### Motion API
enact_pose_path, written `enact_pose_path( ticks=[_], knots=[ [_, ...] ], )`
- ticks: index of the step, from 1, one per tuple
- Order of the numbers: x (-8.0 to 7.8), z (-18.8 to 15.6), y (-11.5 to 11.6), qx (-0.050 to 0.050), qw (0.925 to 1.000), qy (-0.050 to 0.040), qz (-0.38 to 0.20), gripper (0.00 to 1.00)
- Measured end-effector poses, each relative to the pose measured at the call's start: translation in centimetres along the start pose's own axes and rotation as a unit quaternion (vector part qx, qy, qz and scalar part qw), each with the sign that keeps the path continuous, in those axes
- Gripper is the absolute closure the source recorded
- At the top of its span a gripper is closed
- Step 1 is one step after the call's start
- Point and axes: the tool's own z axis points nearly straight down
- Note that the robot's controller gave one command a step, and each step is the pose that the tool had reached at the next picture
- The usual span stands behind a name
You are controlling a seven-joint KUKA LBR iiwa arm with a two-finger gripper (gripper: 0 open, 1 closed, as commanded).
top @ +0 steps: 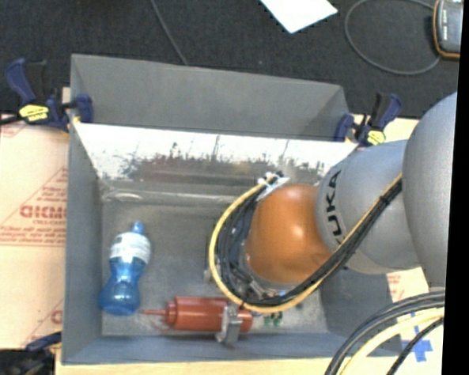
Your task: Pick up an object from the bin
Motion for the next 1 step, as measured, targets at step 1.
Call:
enact_pose_path(
  ticks=[1],
  knots=[
    [-0.97,2.62,2.54,0.0,0.9943,-0.0139,-0.105,0.0]
  ],
)
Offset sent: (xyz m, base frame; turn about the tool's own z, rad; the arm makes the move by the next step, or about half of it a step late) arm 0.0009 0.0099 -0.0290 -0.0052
